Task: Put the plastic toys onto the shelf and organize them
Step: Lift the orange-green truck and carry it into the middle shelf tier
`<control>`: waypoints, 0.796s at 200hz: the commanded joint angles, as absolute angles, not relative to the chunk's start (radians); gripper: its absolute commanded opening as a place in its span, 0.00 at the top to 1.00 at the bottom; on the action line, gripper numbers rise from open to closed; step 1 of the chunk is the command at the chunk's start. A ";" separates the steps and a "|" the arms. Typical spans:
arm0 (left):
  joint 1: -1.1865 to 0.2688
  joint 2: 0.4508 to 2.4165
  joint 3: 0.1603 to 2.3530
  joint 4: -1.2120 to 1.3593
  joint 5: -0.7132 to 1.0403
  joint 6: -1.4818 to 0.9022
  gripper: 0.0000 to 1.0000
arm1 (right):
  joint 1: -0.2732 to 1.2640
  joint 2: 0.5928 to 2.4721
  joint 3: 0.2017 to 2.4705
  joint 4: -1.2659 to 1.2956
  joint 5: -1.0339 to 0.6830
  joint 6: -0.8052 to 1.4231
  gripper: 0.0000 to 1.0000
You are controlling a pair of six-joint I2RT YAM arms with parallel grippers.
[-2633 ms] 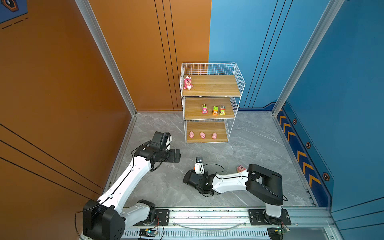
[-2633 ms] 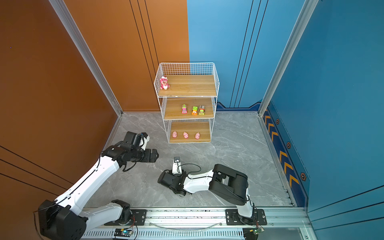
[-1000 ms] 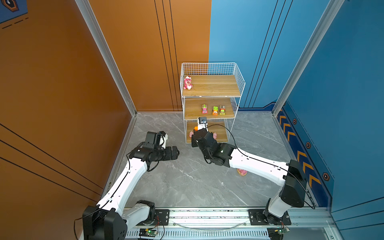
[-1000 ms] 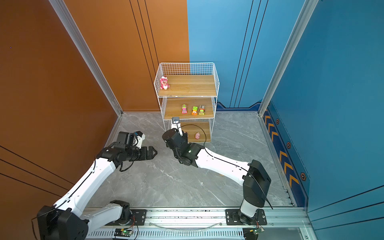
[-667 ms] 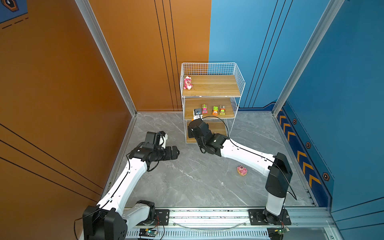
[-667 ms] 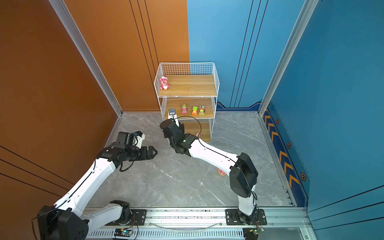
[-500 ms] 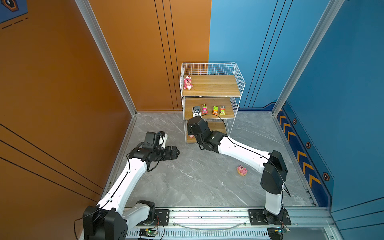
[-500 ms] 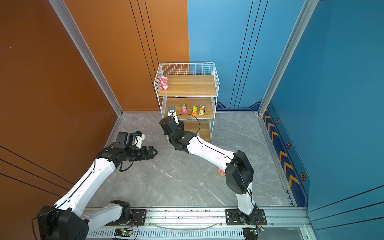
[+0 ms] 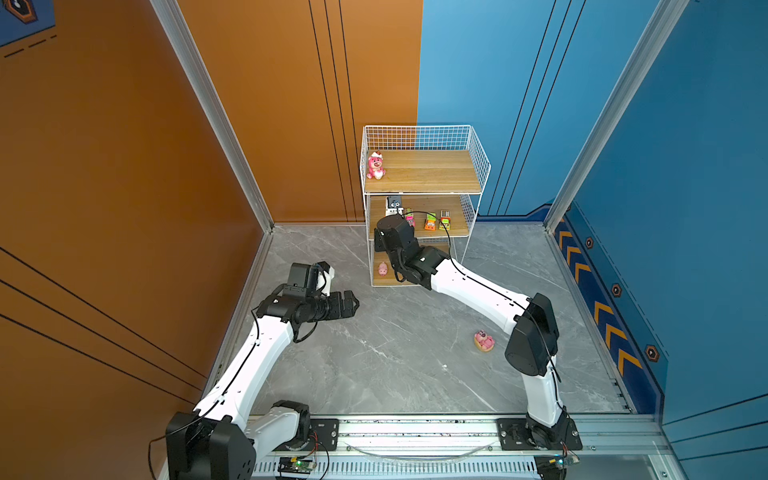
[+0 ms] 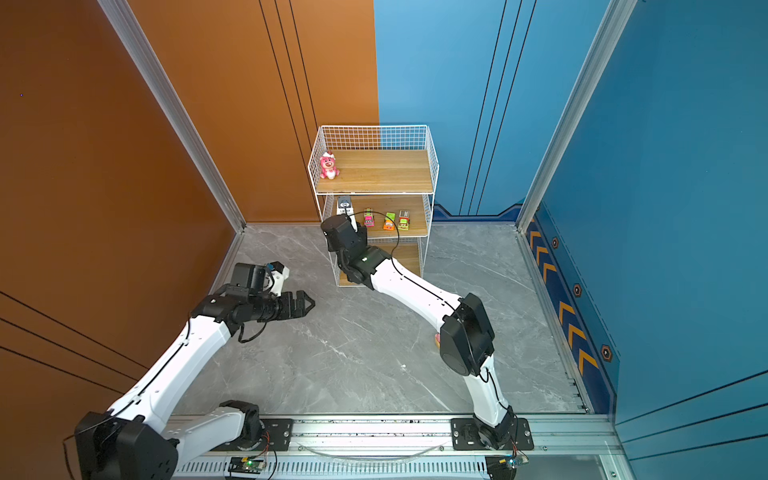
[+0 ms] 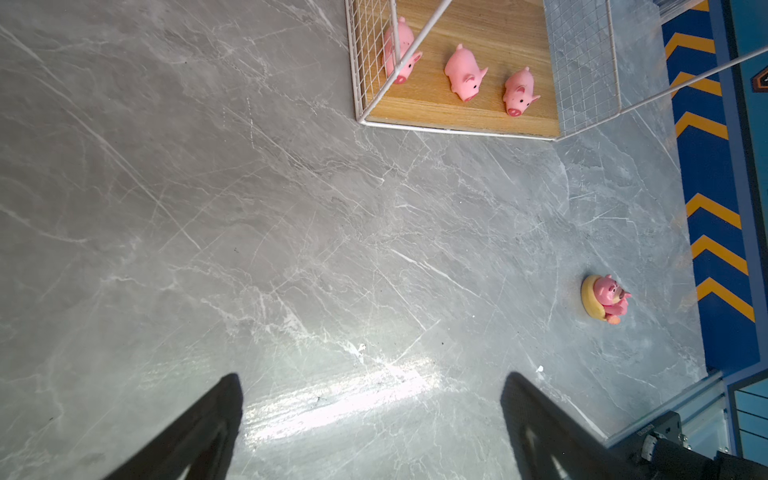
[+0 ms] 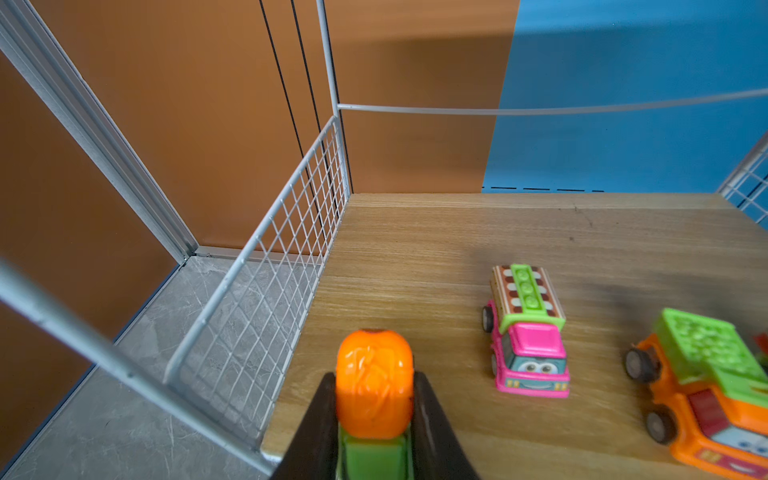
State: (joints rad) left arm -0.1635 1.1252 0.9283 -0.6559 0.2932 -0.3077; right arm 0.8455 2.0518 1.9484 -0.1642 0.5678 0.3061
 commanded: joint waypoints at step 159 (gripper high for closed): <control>-0.156 1.124 0.908 -0.650 0.313 -0.314 0.02 | 0.822 2.193 2.139 -0.127 0.571 0.275 0.76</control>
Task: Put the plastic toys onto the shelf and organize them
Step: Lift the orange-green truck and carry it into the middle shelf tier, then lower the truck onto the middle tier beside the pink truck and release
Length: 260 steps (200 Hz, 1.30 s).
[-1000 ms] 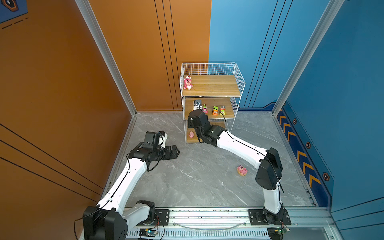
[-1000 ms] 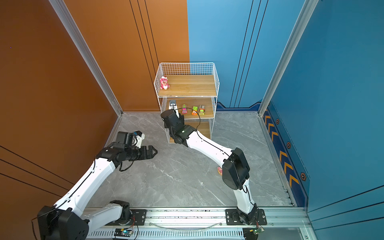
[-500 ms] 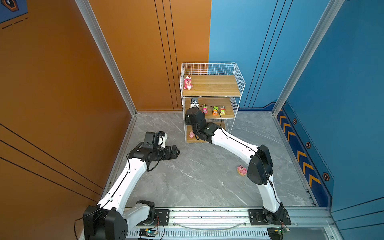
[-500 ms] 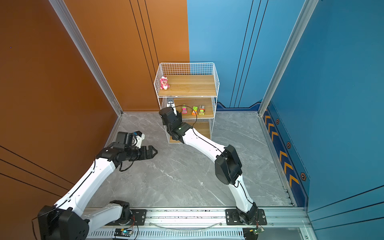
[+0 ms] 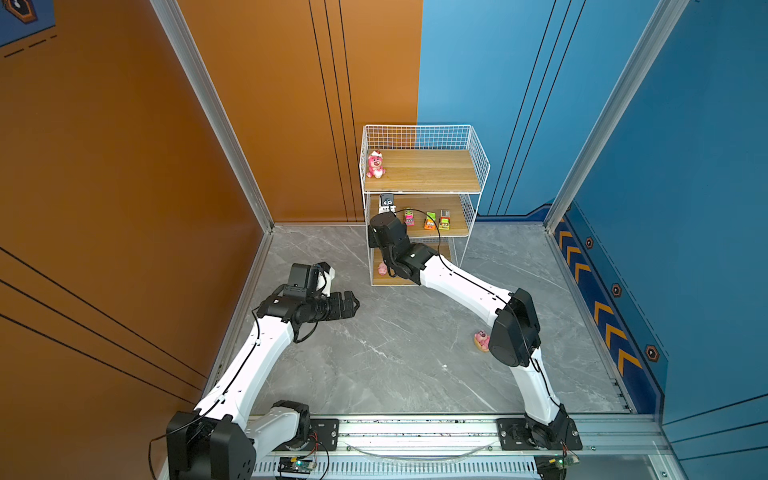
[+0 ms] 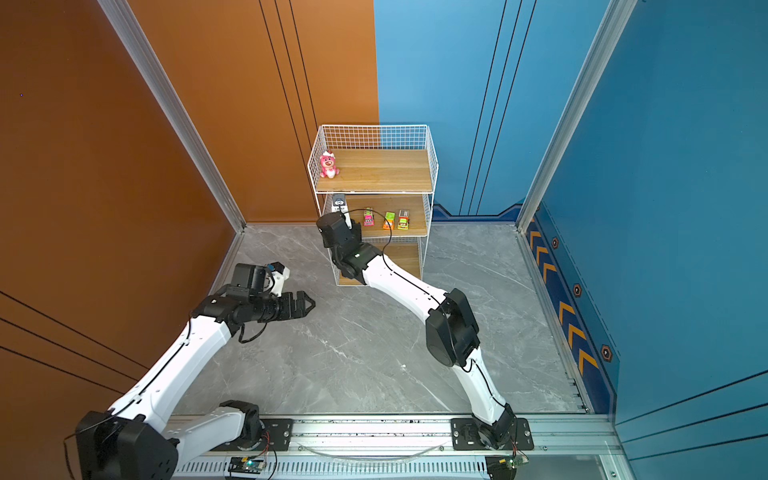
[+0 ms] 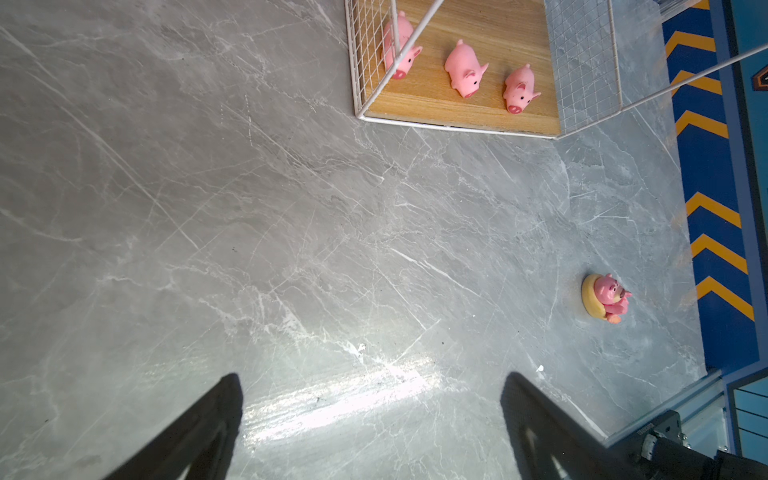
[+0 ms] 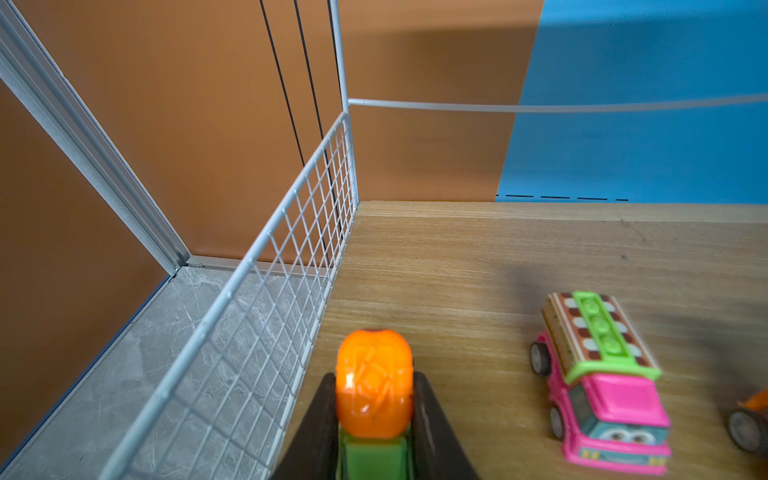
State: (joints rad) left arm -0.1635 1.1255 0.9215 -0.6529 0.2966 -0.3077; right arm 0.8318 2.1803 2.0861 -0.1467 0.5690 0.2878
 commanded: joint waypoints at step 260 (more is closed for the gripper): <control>-0.155 1.135 0.905 -0.650 0.306 -0.315 0.02 | 0.820 2.249 2.117 0.092 0.700 0.123 0.76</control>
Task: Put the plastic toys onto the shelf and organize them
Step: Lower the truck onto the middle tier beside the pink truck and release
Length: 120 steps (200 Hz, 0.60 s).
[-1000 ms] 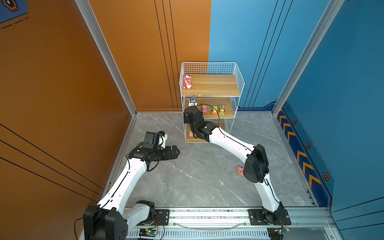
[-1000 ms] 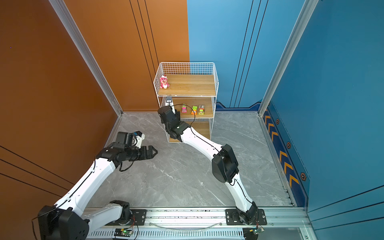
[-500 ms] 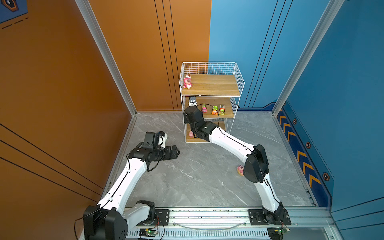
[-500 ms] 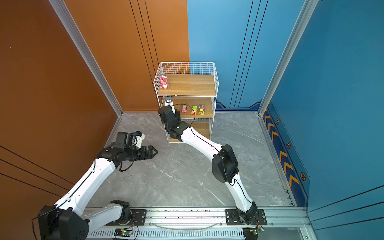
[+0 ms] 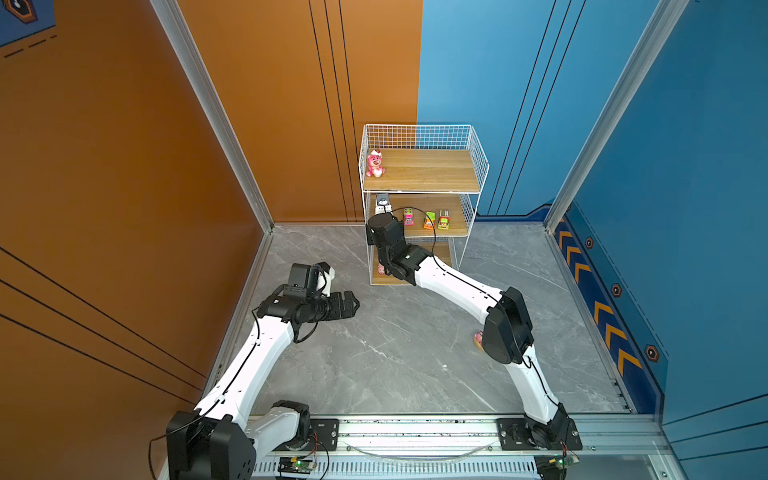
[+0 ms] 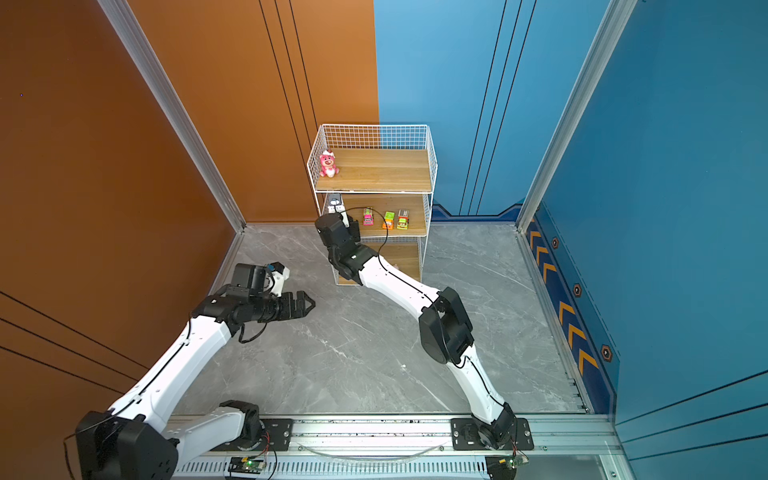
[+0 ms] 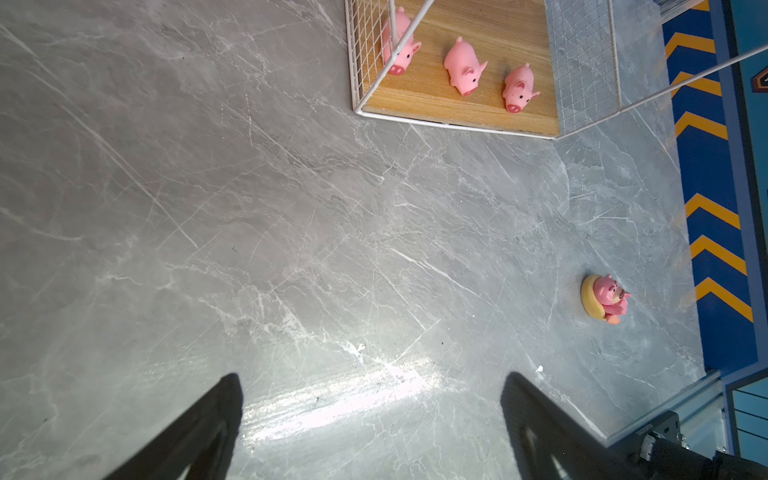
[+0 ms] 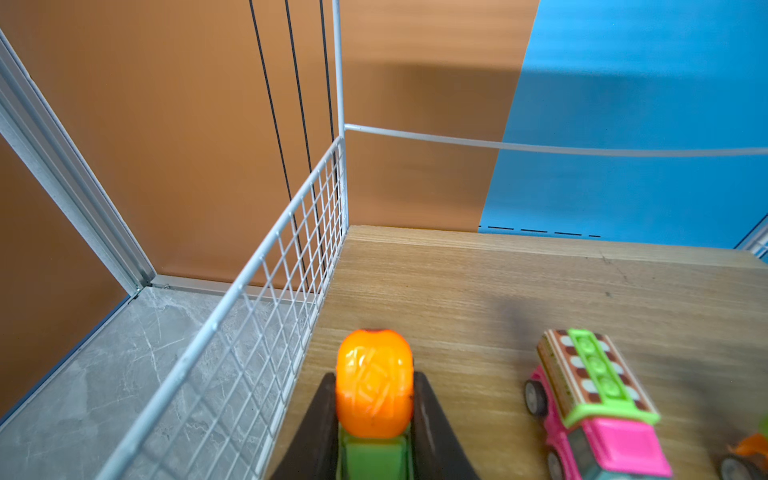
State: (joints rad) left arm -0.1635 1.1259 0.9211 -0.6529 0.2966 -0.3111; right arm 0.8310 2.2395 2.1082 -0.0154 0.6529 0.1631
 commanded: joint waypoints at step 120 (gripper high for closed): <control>-0.155 1.138 0.905 -0.652 0.301 -0.314 0.02 | 0.808 2.280 2.097 0.162 0.738 0.089 0.73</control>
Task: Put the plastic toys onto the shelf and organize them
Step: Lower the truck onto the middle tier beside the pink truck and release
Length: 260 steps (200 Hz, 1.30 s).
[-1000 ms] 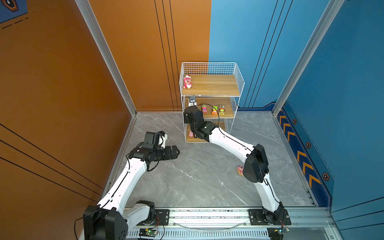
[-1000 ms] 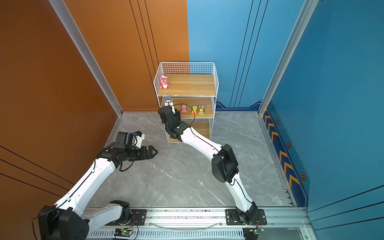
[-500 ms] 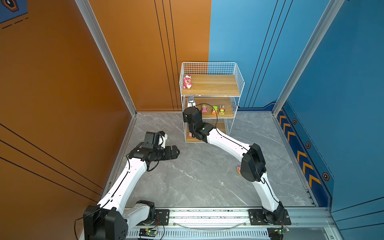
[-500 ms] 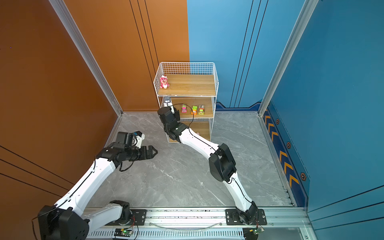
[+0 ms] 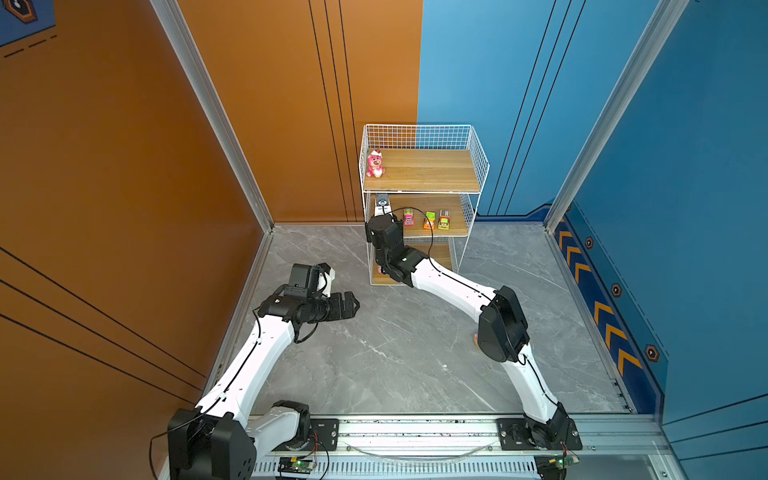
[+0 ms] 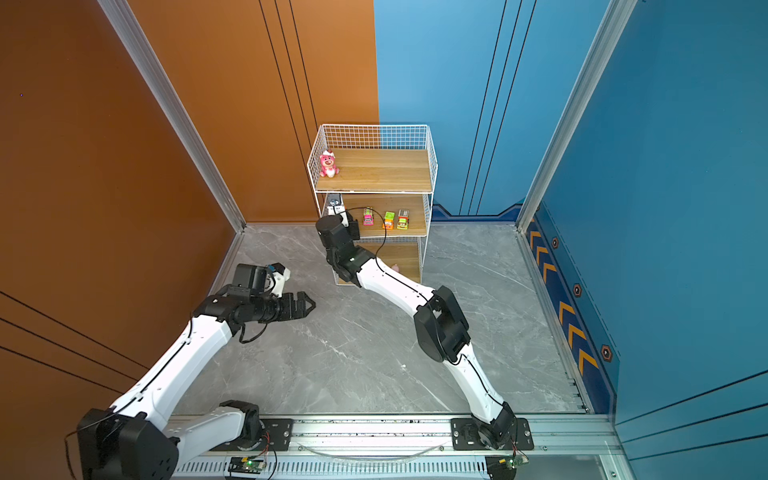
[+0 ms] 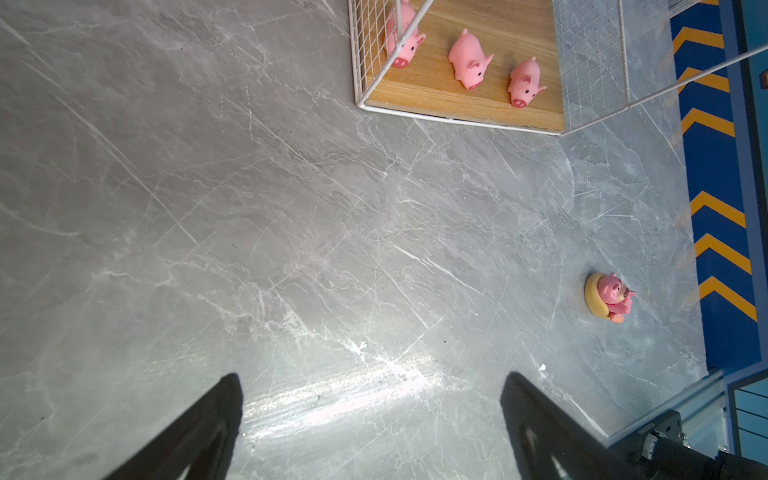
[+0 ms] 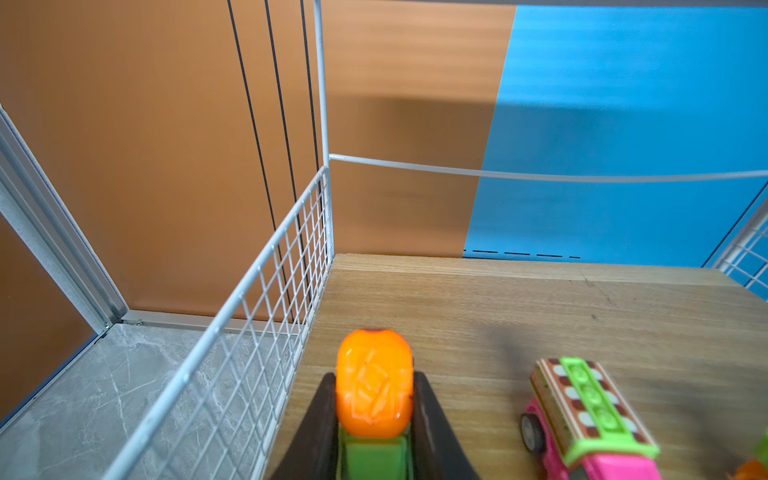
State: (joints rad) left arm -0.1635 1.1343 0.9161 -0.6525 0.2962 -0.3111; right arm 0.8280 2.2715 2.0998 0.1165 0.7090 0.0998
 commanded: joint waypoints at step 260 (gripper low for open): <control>-0.152 1.125 0.904 -0.651 0.297 -0.313 0.02 | 0.815 2.126 1.910 0.168 0.664 0.129 0.29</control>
